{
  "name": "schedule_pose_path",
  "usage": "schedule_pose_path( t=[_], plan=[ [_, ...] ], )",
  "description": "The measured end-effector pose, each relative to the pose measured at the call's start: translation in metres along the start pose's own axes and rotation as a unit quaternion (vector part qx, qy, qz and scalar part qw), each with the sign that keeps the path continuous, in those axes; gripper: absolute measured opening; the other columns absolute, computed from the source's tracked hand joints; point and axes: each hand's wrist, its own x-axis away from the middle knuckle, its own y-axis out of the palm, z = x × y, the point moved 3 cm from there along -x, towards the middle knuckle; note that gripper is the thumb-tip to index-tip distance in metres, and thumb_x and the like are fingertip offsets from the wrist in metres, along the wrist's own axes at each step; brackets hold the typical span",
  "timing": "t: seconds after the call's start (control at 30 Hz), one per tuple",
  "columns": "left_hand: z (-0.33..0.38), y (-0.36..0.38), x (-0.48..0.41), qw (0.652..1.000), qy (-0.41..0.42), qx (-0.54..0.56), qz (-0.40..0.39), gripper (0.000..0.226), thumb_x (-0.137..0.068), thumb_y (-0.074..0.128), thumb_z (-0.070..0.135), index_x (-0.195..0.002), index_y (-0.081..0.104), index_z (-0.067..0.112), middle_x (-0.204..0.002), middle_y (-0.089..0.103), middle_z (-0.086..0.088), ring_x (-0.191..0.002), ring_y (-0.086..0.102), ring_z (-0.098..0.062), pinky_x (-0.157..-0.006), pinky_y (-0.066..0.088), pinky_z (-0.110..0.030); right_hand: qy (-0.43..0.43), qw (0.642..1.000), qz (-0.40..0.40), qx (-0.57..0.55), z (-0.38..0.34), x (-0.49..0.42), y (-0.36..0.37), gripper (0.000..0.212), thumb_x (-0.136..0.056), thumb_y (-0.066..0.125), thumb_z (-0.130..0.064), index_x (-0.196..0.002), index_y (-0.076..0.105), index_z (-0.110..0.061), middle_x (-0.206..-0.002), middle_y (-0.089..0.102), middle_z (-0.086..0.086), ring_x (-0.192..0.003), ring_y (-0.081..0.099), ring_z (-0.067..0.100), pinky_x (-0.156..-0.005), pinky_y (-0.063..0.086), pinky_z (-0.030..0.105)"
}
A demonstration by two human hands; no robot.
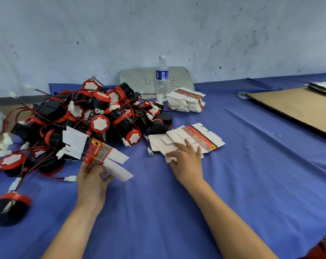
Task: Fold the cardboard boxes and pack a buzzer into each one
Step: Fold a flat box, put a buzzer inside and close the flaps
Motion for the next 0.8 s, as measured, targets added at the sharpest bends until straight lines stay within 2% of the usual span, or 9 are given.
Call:
schedule_pose_path(
  t=[0.13, 0.2, 0.3, 0.37, 0.47, 0.57, 0.63, 0.7, 0.8],
  plan=[
    [0.001, 0.004, 0.005, 1.000, 0.008, -0.024, -0.018, 0.029, -0.093, 0.039, 0.002, -0.079, 0.053, 0.023, -0.055, 0.055, 0.013, -0.052, 0.053, -0.004, -0.060, 0.049, -0.028, 0.072, 0.996, 0.016, 0.045, 0.012, 0.002, -0.008, 0.033, -0.098, 0.046, -0.021, -0.125, 0.061, -0.027, -0.157, 0.026, -0.002, -0.149, -0.003, 0.021, -0.118, -0.006, 0.053],
    [0.002, 0.005, 0.008, 0.997, 0.027, -0.067, -0.016, 0.022, -0.095, 0.049, 0.012, -0.084, 0.057, 0.028, -0.068, 0.065, 0.015, -0.066, 0.061, -0.004, -0.059, 0.046, -0.026, 0.043, 0.987, 0.086, -0.125, 0.003, 0.005, -0.017, 0.027, -0.099, 0.049, -0.023, -0.120, 0.066, -0.020, -0.146, 0.046, 0.001, -0.145, 0.022, 0.020, -0.119, 0.016, 0.048],
    [0.001, 0.010, 0.011, 0.990, 0.036, -0.127, -0.039, 0.022, -0.095, 0.053, 0.009, -0.095, 0.061, 0.030, -0.086, 0.072, 0.011, -0.079, 0.066, -0.005, -0.065, 0.048, -0.027, 0.027, 0.823, 0.021, -0.567, -0.023, 0.014, -0.028, 0.027, -0.097, 0.053, -0.035, -0.118, 0.066, -0.025, -0.115, 0.071, -0.003, -0.114, 0.061, 0.010, -0.095, 0.049, 0.027],
    [0.000, 0.015, 0.014, 0.984, 0.040, -0.152, -0.085, 0.032, -0.096, 0.049, 0.002, -0.104, 0.062, 0.030, -0.090, 0.074, 0.012, -0.083, 0.068, -0.003, -0.069, 0.051, -0.022, 0.036, 0.767, -0.086, -0.635, -0.036, 0.020, -0.016, 0.032, -0.095, 0.052, -0.045, -0.125, 0.061, -0.035, -0.113, 0.071, -0.005, -0.108, 0.065, 0.010, -0.088, 0.051, 0.025],
    [-0.001, 0.023, 0.020, 0.972, 0.032, -0.160, -0.166, 0.041, -0.099, 0.044, 0.000, -0.117, 0.060, 0.034, -0.104, 0.073, 0.014, -0.097, 0.067, -0.002, -0.076, 0.052, -0.019, 0.037, 0.799, -0.118, -0.589, -0.044, 0.027, -0.002, 0.034, -0.080, 0.053, -0.070, -0.109, 0.062, -0.054, -0.115, 0.067, -0.019, -0.114, 0.060, 0.004, -0.103, 0.044, 0.036],
    [0.001, 0.026, 0.025, 0.966, 0.029, -0.143, -0.213, 0.036, -0.097, 0.049, 0.017, -0.126, 0.056, 0.037, -0.118, 0.068, 0.014, -0.110, 0.063, -0.003, -0.083, 0.051, -0.017, 0.069, 0.772, -0.129, -0.618, -0.042, 0.027, 0.000, 0.058, -0.079, 0.046, -0.072, -0.126, 0.056, -0.040, -0.127, 0.063, -0.009, -0.120, 0.058, 0.012, -0.108, 0.042, 0.046],
    [0.005, 0.029, 0.029, 0.963, 0.036, -0.141, -0.229, 0.038, -0.090, 0.052, 0.032, -0.128, 0.055, 0.038, -0.122, 0.067, 0.013, -0.114, 0.061, -0.004, -0.086, 0.051, -0.017, 0.067, 0.790, -0.118, -0.598, -0.039, 0.028, -0.002, 0.060, -0.080, 0.039, -0.072, -0.132, 0.046, -0.043, -0.133, 0.053, -0.025, -0.127, 0.048, 0.002, -0.111, 0.037, 0.036],
    [0.007, 0.032, 0.032, 0.958, 0.045, -0.153, -0.238, 0.039, -0.091, 0.058, 0.038, -0.130, 0.051, 0.040, -0.124, 0.065, 0.014, -0.116, 0.060, -0.005, -0.090, 0.050, -0.022, 0.050, 0.813, -0.091, -0.572, -0.038, 0.027, -0.004, 0.035, -0.091, 0.031, -0.064, -0.124, 0.038, -0.053, -0.112, 0.043, -0.054, -0.114, 0.039, -0.025, -0.104, 0.033, 0.014],
    [0.009, 0.034, 0.035, 0.951, 0.067, -0.160, -0.255, 0.055, -0.086, 0.056, 0.052, -0.138, 0.041, 0.041, -0.130, 0.061, 0.016, -0.123, 0.055, -0.005, -0.100, 0.044, -0.029, 0.055, 0.821, -0.075, -0.563, -0.036, 0.025, -0.006, 0.022, -0.099, 0.027, -0.053, -0.121, 0.029, -0.054, -0.092, 0.034, -0.065, -0.094, 0.033, -0.041, -0.090, 0.031, -0.001]
  ],
)
